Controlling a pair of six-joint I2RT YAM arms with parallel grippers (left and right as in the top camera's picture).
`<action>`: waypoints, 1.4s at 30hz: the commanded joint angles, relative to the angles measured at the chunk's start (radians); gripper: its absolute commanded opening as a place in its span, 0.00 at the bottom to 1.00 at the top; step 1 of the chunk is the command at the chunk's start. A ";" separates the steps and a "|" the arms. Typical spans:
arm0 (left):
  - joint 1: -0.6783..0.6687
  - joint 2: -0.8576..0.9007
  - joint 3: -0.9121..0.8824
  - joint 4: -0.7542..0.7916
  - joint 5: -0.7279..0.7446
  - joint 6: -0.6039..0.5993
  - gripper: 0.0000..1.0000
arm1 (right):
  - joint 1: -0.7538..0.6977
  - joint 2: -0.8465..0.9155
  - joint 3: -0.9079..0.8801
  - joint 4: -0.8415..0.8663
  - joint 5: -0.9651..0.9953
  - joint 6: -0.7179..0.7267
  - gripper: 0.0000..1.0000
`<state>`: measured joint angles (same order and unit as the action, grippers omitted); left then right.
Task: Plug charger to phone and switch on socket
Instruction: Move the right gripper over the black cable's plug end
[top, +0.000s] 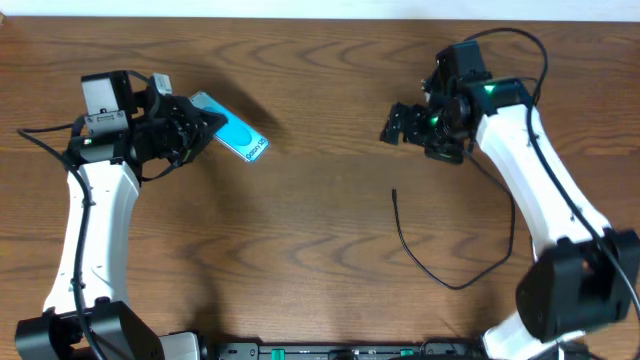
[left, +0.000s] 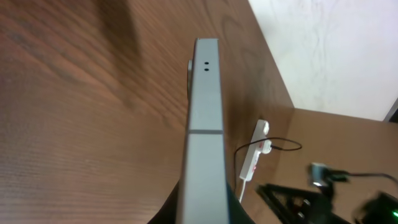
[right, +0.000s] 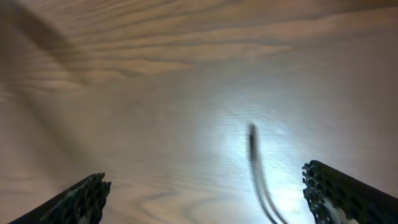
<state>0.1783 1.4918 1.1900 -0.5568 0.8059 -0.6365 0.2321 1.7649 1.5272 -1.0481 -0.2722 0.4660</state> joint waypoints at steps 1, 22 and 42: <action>-0.023 0.008 0.003 -0.007 0.068 0.073 0.07 | 0.053 -0.030 0.010 -0.072 0.233 -0.021 0.99; -0.067 0.383 0.003 0.182 0.634 0.084 0.08 | 0.167 -0.026 0.008 -0.175 0.321 -0.011 0.99; -0.067 0.386 0.003 0.365 0.740 0.082 0.08 | 0.216 -0.024 -0.193 -0.069 0.211 -0.077 0.97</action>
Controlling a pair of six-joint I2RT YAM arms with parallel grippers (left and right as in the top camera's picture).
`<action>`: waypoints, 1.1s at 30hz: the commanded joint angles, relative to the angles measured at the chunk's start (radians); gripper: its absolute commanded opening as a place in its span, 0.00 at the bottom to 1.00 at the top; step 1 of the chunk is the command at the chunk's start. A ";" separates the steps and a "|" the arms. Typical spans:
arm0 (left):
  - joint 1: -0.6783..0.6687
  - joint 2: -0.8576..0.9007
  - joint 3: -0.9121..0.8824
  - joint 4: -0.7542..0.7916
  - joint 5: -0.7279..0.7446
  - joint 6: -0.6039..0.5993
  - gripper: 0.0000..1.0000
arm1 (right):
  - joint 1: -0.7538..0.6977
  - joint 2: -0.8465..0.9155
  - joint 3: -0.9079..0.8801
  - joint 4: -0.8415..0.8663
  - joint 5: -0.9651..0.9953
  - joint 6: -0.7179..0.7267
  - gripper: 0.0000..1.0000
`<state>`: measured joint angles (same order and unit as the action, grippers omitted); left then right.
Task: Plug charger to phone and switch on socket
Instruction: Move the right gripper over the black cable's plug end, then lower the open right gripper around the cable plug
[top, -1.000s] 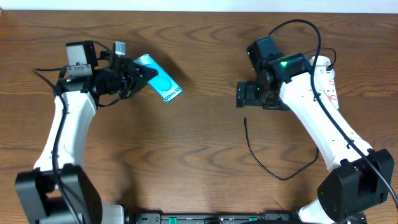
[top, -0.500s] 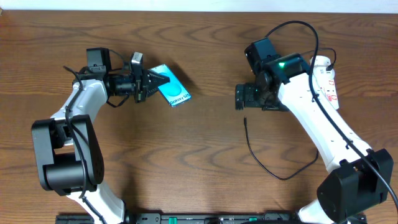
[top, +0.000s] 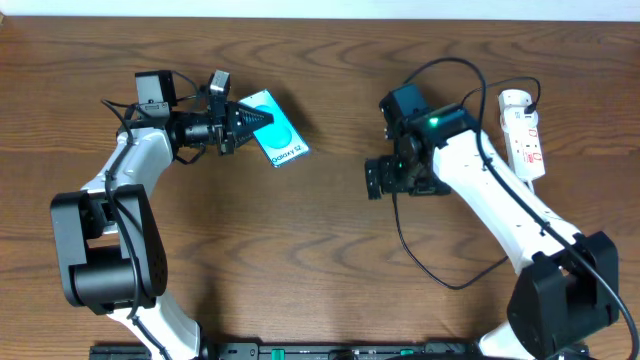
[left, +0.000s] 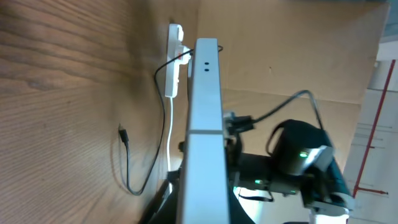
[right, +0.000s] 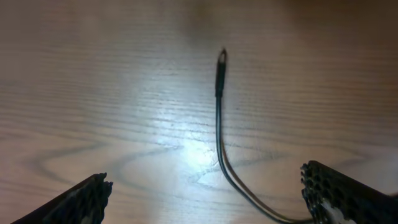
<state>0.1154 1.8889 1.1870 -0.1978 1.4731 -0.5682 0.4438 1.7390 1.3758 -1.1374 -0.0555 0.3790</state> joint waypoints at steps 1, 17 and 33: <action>-0.004 -0.011 0.006 0.006 0.082 0.014 0.08 | 0.004 0.002 -0.055 0.028 -0.007 0.010 0.97; -0.064 -0.011 0.006 0.024 0.098 0.014 0.07 | 0.004 0.002 -0.203 0.134 -0.006 0.052 0.96; -0.069 -0.011 0.006 0.026 0.098 0.014 0.07 | 0.002 0.093 -0.207 0.197 -0.007 0.116 0.86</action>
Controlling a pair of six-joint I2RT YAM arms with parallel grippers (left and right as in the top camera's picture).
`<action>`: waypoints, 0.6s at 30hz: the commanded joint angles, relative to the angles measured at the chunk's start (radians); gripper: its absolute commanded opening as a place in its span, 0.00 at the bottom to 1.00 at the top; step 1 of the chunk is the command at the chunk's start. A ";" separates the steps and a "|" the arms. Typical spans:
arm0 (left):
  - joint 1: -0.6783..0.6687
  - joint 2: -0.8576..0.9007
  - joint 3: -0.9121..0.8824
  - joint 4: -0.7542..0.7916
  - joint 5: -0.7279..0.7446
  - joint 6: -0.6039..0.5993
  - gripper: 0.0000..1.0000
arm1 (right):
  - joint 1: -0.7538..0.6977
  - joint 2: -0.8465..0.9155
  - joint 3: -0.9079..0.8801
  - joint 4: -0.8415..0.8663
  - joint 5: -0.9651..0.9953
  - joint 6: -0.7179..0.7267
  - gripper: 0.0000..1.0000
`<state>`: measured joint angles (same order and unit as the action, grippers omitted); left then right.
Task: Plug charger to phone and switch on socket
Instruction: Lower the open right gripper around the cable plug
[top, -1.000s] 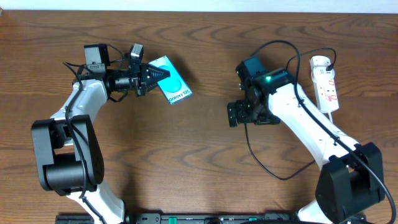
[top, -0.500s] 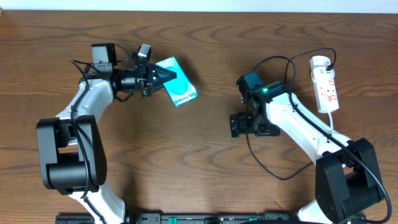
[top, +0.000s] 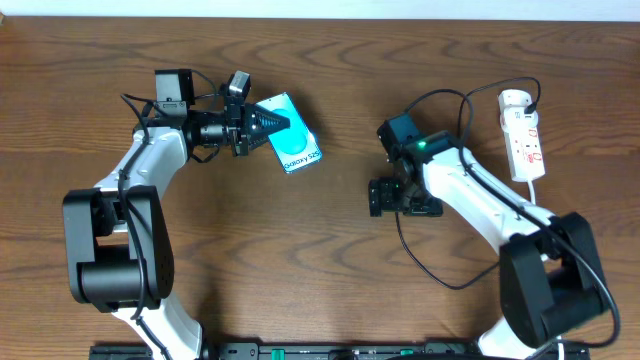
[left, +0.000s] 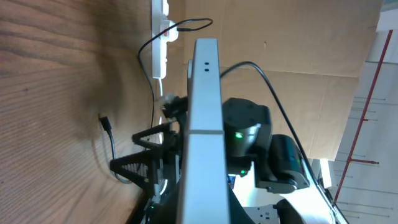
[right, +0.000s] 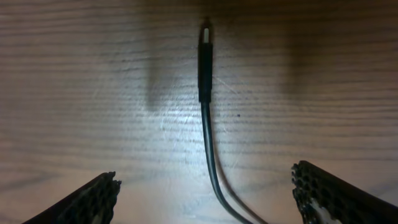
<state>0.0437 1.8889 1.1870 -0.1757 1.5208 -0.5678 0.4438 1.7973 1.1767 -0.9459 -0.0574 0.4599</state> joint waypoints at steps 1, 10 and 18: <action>0.003 -0.011 0.006 0.004 0.050 0.014 0.07 | 0.000 0.053 -0.008 0.019 -0.006 0.042 0.85; 0.003 -0.011 0.006 0.010 0.050 0.014 0.07 | -0.007 0.096 -0.007 0.079 -0.005 0.078 0.80; 0.003 -0.011 0.006 0.010 0.050 0.014 0.08 | -0.064 0.096 -0.002 0.062 -0.062 0.077 0.78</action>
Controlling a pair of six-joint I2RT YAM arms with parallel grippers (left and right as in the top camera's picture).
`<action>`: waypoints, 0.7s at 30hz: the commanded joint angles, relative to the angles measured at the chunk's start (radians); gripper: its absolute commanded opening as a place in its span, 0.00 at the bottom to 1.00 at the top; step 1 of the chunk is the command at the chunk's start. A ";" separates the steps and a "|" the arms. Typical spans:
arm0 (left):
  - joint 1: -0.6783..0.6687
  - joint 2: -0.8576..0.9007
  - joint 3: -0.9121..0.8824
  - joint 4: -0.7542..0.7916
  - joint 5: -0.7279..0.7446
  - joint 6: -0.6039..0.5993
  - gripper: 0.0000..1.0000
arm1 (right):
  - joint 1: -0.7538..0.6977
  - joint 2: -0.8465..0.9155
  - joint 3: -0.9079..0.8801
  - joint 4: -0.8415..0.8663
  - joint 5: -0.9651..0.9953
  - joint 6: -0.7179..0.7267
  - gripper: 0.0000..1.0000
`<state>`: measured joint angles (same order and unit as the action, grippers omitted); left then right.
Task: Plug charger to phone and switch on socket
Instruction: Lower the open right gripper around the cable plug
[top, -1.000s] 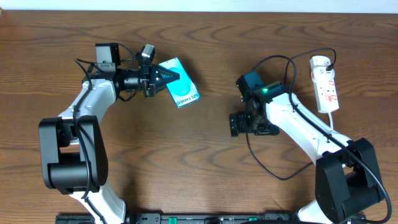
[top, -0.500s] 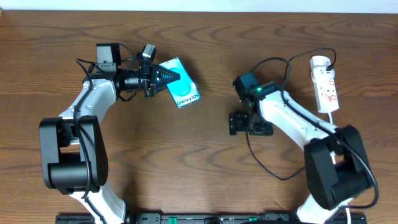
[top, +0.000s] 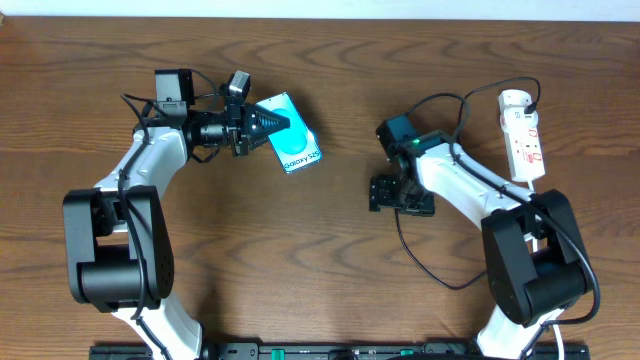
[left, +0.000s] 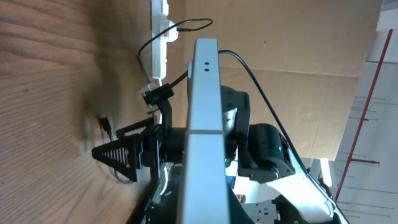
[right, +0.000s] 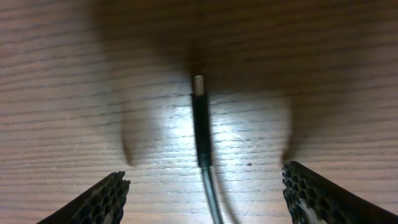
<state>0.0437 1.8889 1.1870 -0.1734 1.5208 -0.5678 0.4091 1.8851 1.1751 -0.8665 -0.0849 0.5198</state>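
My left gripper (top: 262, 128) is shut on a phone with a light-blue back (top: 292, 147), holding it off the table left of centre. In the left wrist view the phone (left: 204, 124) stands edge-on, its end pointing at the right arm. My right gripper (top: 401, 196) is open, low over the free end of the black charger cable (top: 420, 265). The cable's plug (right: 199, 127) lies on the wood between the two fingers (right: 93, 202), touching neither. A white socket strip (top: 523, 135) lies at the far right with the charger's other end in it.
The cable loops across the wood toward the front right, then runs back up to the socket strip (left: 160, 37). The table's back edge (top: 330, 18) runs along the top of the overhead view. Both arm bases stand at the front edge.
My right gripper has come closer to the plug, which now lies further in between the open fingers and looks larger. The left gripper and the phone have not moved.
First my left gripper held the phone at the far left and my right gripper hung open near the back right. Then the phone was nearer the centre and the right gripper over the cable end. Now the open right gripper straddles the plug.
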 joint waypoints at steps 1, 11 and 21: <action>0.003 -0.011 0.006 0.008 0.050 0.014 0.07 | -0.037 0.008 0.005 -0.027 -0.034 0.017 0.77; 0.003 -0.011 0.006 0.008 0.050 0.014 0.07 | -0.071 0.077 0.263 -0.291 -0.031 -0.088 0.77; 0.003 -0.011 0.006 0.008 0.050 0.018 0.07 | -0.067 0.193 0.303 -0.308 -0.038 -0.091 0.72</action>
<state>0.0437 1.8889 1.1870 -0.1707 1.5211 -0.5678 0.3405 2.0438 1.4673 -1.1721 -0.1169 0.4419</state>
